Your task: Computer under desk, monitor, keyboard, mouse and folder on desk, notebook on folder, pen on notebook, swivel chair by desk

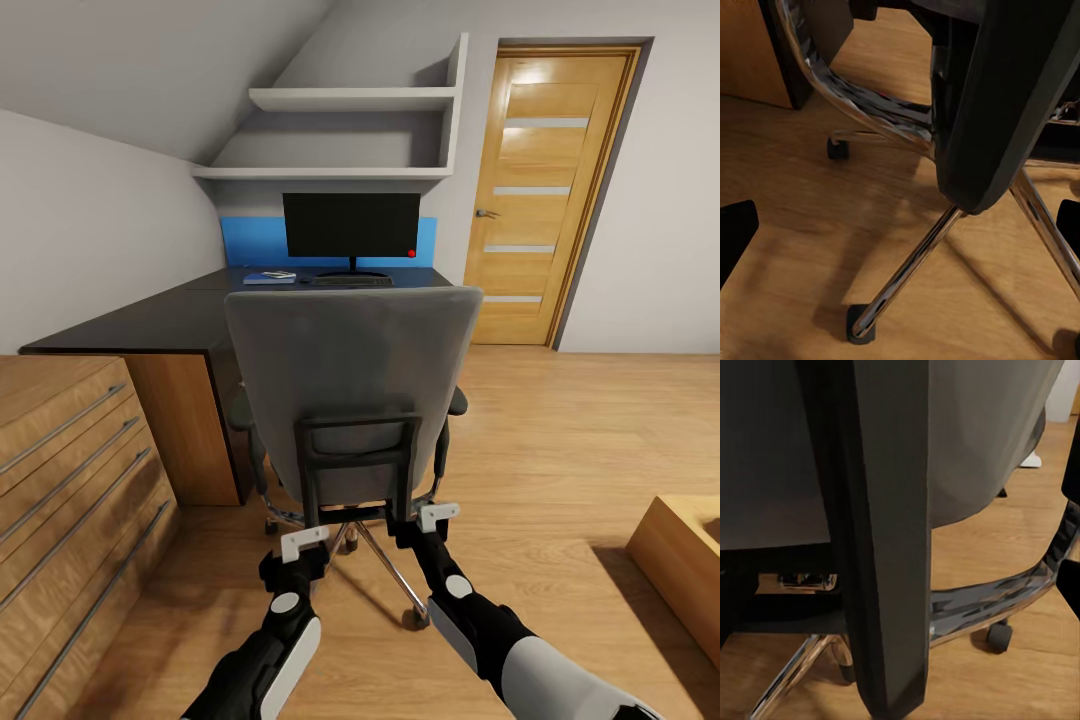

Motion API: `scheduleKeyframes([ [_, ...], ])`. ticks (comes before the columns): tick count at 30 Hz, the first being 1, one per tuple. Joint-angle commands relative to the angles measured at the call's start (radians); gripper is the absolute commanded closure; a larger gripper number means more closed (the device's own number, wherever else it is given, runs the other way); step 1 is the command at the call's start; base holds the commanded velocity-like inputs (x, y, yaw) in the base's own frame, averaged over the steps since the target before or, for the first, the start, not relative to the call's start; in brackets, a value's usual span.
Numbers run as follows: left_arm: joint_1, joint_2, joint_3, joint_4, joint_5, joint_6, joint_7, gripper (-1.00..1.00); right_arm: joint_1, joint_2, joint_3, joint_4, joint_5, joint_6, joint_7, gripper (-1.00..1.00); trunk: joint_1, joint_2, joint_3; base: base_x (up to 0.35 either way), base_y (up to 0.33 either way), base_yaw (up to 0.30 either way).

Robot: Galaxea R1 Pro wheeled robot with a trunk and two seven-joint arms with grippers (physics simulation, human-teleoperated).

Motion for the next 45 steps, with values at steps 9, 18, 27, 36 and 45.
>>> scheduleKeyframes([
  [9, -0.001, 0.000, -0.005, -0.004, 0.004, 0.005, 0.008, -1.00, -0.001, 0.000, 0.018, 0.046, 0.008, -0.003, -0.005, -1.00, 0.000, 0.000, -0.001, 0.000, 0.000, 0.000],
  [18, -0.001, 0.001, -0.005, -0.004, 0.004, 0.006, 0.008, -1.00, -0.001, 0.003, 0.035, 0.081, 0.084, -0.051, -0.005, -1.00, 0.000, 0.000, -0.001, 0.000, 0.000, 0.000],
  [27, -0.001, 0.001, -0.005, -0.003, 0.004, 0.006, 0.008, -1.00, 0.000, 0.001, 0.038, 0.097, 0.090, -0.103, -0.005, -1.00, 0.000, 0.000, -0.001, 0.000, 0.000, 0.000],
  [36, -0.001, 0.001, -0.005, -0.003, 0.004, 0.006, 0.008, -1.00, 0.005, 0.005, 0.039, 0.133, 0.091, -0.202, -0.005, -1.00, 0.000, 0.000, -0.001, 0.003, 0.000, 0.000],
  [45, -0.001, 0.000, -0.005, -0.002, 0.004, 0.006, 0.008, -1.00, 0.005, 0.005, 0.039, 0.135, 0.091, -0.205, -0.004, -1.00, 0.000, 0.000, -0.001, 0.178, 0.000, 0.000],
])
